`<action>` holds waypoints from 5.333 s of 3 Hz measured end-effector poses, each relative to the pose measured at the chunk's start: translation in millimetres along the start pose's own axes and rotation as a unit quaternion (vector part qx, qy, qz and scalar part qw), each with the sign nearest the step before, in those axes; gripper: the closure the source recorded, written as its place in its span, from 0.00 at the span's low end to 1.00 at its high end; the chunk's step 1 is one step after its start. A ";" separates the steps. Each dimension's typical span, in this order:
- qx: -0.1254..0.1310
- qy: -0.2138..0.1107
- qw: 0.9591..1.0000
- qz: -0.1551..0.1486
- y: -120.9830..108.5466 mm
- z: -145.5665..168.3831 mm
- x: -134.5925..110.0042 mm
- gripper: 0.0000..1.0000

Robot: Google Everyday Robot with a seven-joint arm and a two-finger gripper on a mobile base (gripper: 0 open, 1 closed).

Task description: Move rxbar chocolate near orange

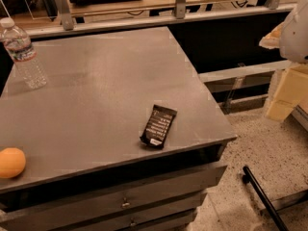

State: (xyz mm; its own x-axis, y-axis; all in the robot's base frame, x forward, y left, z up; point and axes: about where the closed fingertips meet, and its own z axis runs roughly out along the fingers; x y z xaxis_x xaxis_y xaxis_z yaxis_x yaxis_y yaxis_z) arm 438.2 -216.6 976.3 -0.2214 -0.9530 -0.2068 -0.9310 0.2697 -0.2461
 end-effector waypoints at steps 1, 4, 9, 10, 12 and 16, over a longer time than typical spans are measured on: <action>0.000 0.000 1.000 -0.001 0.0 0.1 -0.2 0.00; -0.067 0.040 0.949 -0.305 9.0 94.5 -119.9 0.00; -0.137 -0.062 0.811 -0.566 39.4 121.9 -164.9 0.00; -0.127 -0.068 0.791 -0.594 37.2 121.6 -167.0 0.00; -0.148 -0.026 0.759 -0.634 49.3 165.4 -163.7 0.00; -0.162 -0.010 0.735 -0.659 57.6 188.7 -166.7 0.61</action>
Offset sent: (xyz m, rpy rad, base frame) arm 0.0244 0.0452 -0.0309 -0.1028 0.0725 0.2990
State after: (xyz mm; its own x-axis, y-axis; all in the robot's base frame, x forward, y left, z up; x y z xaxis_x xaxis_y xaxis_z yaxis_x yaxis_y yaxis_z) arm 476.2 -16.2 817.9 0.9353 -0.3539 -0.0055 -0.3539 -0.9353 -0.0081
